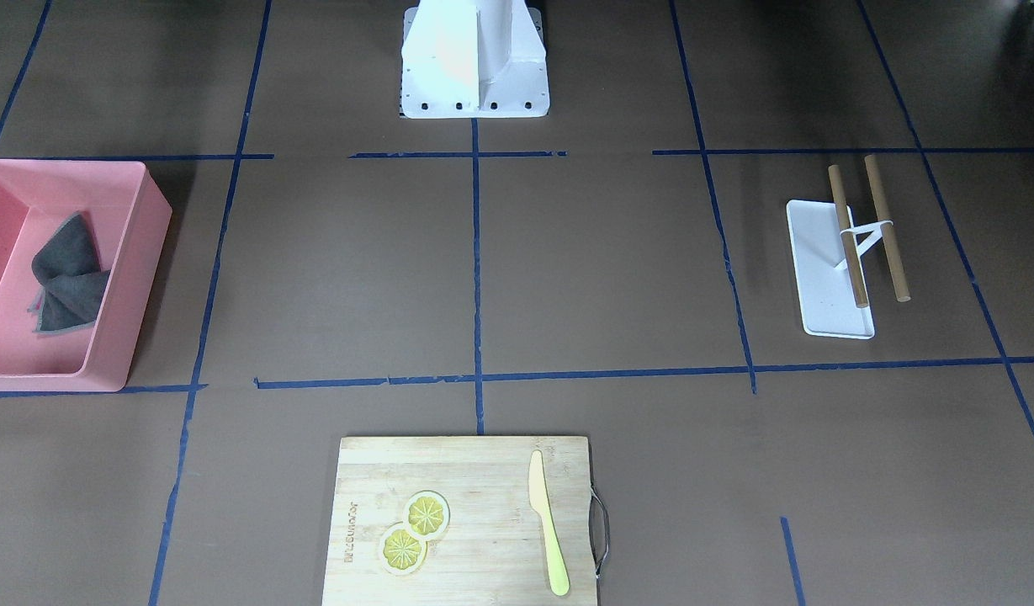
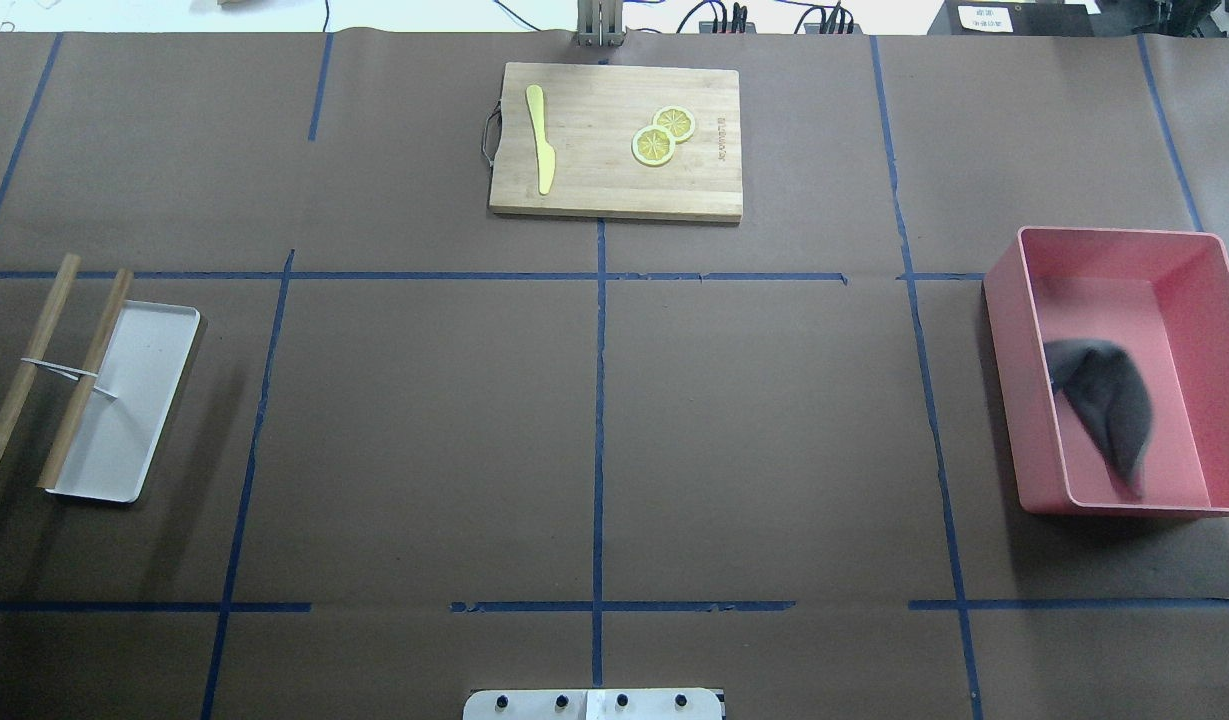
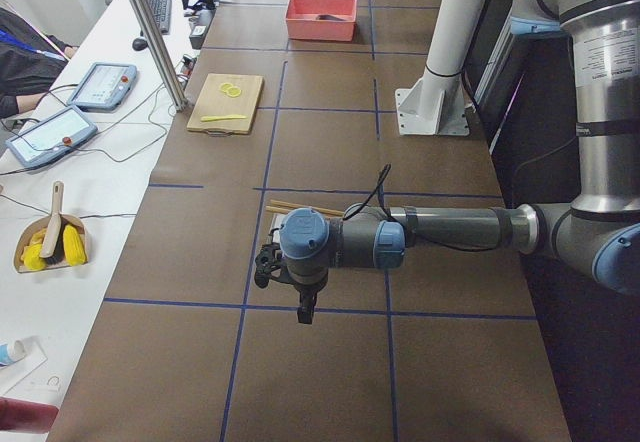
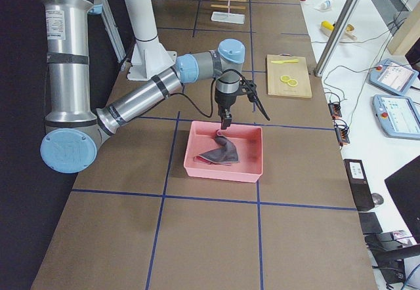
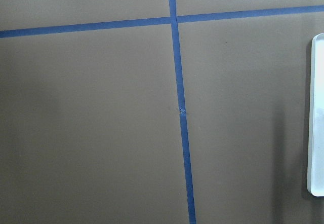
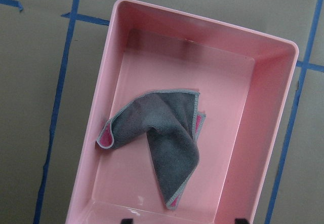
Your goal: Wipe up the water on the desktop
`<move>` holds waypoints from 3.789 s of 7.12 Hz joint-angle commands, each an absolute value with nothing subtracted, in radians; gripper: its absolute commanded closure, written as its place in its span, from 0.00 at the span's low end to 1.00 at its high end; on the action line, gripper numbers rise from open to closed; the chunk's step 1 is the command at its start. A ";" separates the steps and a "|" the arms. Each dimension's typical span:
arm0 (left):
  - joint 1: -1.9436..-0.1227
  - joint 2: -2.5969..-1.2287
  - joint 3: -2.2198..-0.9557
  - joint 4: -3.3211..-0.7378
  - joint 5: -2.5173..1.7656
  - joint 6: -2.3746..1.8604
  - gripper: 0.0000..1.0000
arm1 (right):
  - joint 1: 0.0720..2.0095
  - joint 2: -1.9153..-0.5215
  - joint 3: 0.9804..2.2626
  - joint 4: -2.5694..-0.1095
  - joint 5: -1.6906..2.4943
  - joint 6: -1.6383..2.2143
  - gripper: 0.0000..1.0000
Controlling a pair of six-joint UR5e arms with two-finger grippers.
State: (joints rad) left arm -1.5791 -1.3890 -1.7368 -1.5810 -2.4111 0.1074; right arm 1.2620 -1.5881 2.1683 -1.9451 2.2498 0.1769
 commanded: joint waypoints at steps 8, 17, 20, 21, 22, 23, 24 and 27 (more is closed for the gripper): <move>-1.577 -1.399 -1.721 -1.583 -2.384 0.117 0.00 | 1.580 -1.865 1.922 -1.622 2.304 -0.058 0.00; -1.578 -1.397 -1.724 -1.582 -2.376 0.118 0.00 | 1.520 -1.848 1.927 -1.600 2.313 -0.025 0.00; -1.572 -1.404 -1.736 -1.551 -2.349 0.120 0.00 | 1.520 -1.848 1.928 -1.600 2.313 -0.025 0.00; -1.572 -1.405 -1.740 -1.537 -2.349 0.120 0.00 | 1.520 -1.848 1.928 -1.600 2.313 -0.025 0.00; -1.574 -1.405 -1.740 -1.537 -2.349 0.120 0.00 | 1.520 -1.848 1.928 -1.600 2.313 -0.025 0.00; -1.574 -1.405 -1.740 -1.537 -2.349 0.120 0.00 | 1.520 -1.848 1.928 -1.600 2.313 -0.025 0.00; -1.574 -1.405 -1.740 -1.537 -2.349 0.118 0.00 | 1.520 -1.850 1.928 -1.600 2.313 -0.023 0.00; -1.574 -1.405 -1.740 -1.536 -2.349 0.118 0.00 | 1.520 -1.850 1.928 -1.600 2.313 -0.025 0.00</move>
